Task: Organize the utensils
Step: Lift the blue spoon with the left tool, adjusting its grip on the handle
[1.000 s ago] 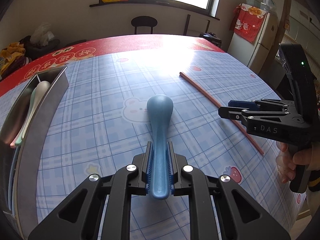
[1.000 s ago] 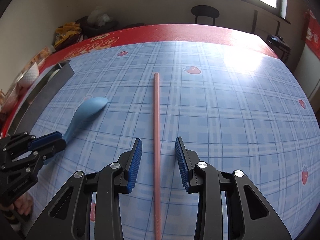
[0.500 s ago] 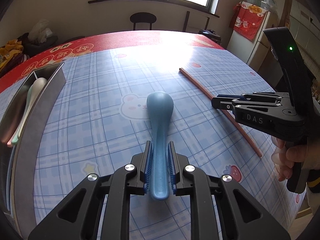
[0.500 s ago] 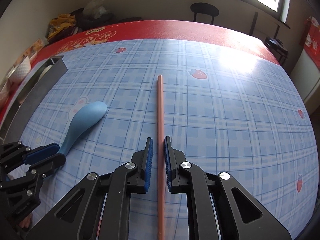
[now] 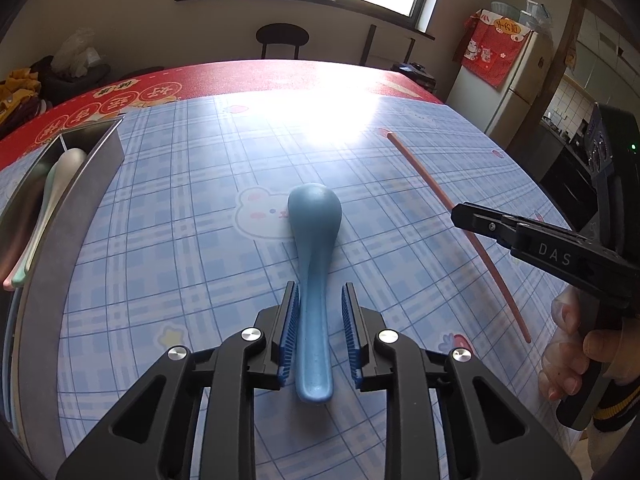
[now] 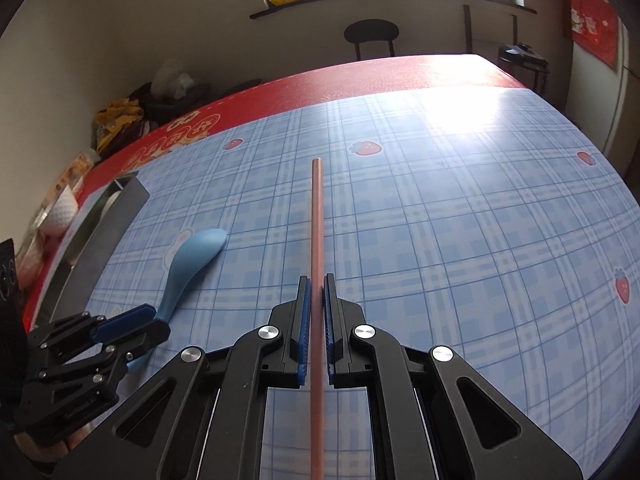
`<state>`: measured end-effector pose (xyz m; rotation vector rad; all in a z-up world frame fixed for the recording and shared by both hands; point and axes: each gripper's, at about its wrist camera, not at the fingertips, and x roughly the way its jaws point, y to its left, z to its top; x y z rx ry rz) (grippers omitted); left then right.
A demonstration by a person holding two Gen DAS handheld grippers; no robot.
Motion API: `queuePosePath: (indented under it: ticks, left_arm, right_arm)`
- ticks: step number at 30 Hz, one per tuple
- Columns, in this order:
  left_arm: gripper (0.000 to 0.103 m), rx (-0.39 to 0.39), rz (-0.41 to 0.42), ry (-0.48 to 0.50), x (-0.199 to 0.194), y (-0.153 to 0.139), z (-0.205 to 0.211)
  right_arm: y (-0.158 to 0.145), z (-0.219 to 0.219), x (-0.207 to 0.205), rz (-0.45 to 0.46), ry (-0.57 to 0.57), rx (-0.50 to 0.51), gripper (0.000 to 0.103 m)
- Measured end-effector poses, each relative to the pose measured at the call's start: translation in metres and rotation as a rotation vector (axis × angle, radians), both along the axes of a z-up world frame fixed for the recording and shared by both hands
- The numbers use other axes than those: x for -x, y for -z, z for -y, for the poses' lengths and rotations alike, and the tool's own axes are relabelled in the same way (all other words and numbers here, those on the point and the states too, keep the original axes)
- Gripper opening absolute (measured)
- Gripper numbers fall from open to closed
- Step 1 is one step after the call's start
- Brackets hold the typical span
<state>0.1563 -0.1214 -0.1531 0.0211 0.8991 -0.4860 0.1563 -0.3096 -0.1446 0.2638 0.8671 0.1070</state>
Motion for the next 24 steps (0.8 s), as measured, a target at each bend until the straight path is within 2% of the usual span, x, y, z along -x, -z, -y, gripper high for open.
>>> queuePosePath:
  ticks: [3, 6, 15, 23, 24]
  left_arm:
    - [0.022, 0.001, 0.003, -0.001, 0.0, 0.001, 0.0]
    - [0.013, -0.004, 0.007, -0.016, 0.0, 0.001, 0.002]
    - [0.013, 0.085, 0.041, -0.017, 0.007, -0.004, -0.012]
    - [0.012, 0.138, 0.07, -0.041, 0.011, -0.011, -0.023]
    - [0.009, 0.143, 0.066, -0.044, 0.011, -0.011, -0.024]
  right_arm:
    - [0.001, 0.003, 0.008, 0.024, 0.018, -0.031, 0.006]
    - [0.0, 0.004, 0.013, 0.054, 0.023, -0.046, 0.006]
    - [-0.008, -0.004, 0.024, 0.127, 0.022, 0.005, 0.006]
    - [-0.006, 0.006, 0.025, 0.126, 0.033, -0.039, 0.006]
    - [-0.006, 0.006, 0.025, 0.128, 0.032, -0.039, 0.006]
